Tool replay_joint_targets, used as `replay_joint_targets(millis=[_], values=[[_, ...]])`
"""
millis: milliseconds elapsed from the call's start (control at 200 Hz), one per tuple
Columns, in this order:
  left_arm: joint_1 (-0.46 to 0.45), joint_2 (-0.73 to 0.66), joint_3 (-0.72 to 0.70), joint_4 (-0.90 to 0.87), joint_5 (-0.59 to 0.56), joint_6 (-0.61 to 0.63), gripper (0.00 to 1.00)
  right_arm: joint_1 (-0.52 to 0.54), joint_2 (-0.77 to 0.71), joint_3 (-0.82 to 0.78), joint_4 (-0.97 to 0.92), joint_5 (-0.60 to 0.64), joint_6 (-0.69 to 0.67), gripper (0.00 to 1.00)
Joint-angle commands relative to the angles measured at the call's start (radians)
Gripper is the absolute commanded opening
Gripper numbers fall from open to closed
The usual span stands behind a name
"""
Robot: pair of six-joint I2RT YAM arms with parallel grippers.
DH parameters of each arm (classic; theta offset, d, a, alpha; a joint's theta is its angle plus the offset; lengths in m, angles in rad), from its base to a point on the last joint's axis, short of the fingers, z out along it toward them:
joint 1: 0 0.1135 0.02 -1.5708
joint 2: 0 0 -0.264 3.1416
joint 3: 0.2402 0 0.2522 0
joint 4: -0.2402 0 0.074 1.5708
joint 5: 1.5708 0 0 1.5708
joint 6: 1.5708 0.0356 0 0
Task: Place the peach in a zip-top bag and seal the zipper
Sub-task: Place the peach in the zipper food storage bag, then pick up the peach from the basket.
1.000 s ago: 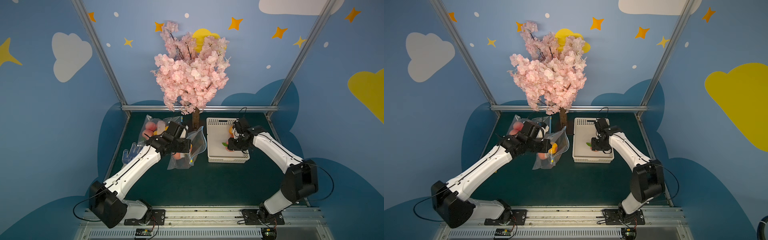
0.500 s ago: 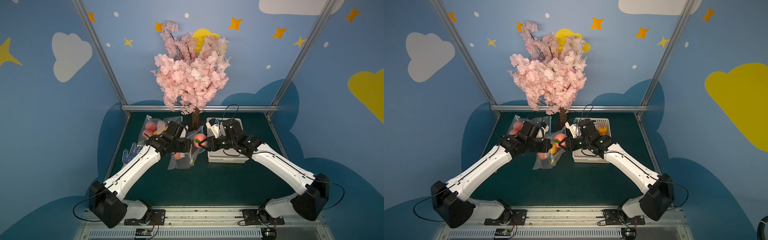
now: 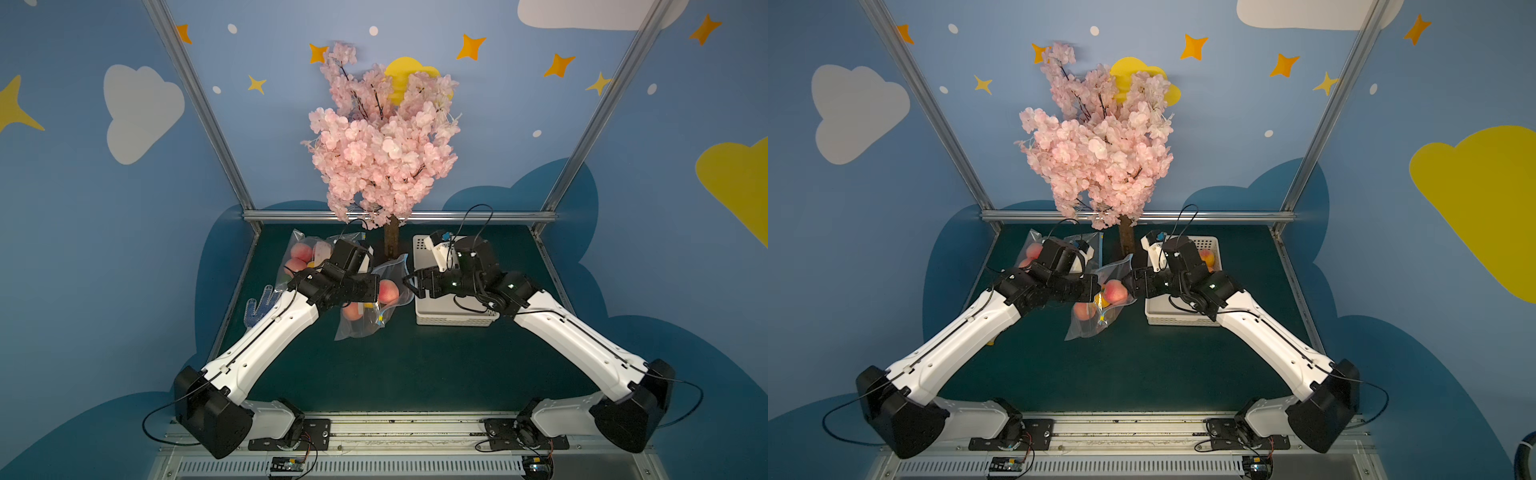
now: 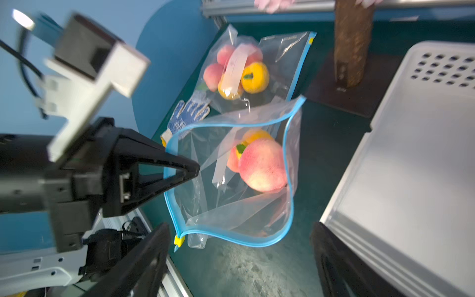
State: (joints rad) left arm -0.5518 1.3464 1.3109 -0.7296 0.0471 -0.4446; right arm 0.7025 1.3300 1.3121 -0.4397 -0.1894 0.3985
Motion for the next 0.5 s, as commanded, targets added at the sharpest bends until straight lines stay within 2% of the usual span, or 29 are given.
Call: replay_joint_targets(millis=[0, 235, 410, 496], values=[[0.001, -0.013, 0.014, -0.019, -0.013, 0.015, 0.03, -0.088, 0.005, -0.023, -0.014, 0.075, 0.030, 0.88], [0.001, -0.028, 0.007, -0.019, -0.002, 0.018, 0.03, -0.261, 0.189, 0.011, -0.144, 0.348, -0.071, 0.87], [0.001, -0.036, -0.002, -0.018, 0.004, 0.016, 0.03, -0.302, 0.377, 0.109, -0.195, 0.536, -0.153, 0.87], [0.001, -0.038, -0.005, -0.015, 0.009, 0.013, 0.03, -0.311, 0.473, 0.179, -0.243, 0.572, -0.219, 0.87]])
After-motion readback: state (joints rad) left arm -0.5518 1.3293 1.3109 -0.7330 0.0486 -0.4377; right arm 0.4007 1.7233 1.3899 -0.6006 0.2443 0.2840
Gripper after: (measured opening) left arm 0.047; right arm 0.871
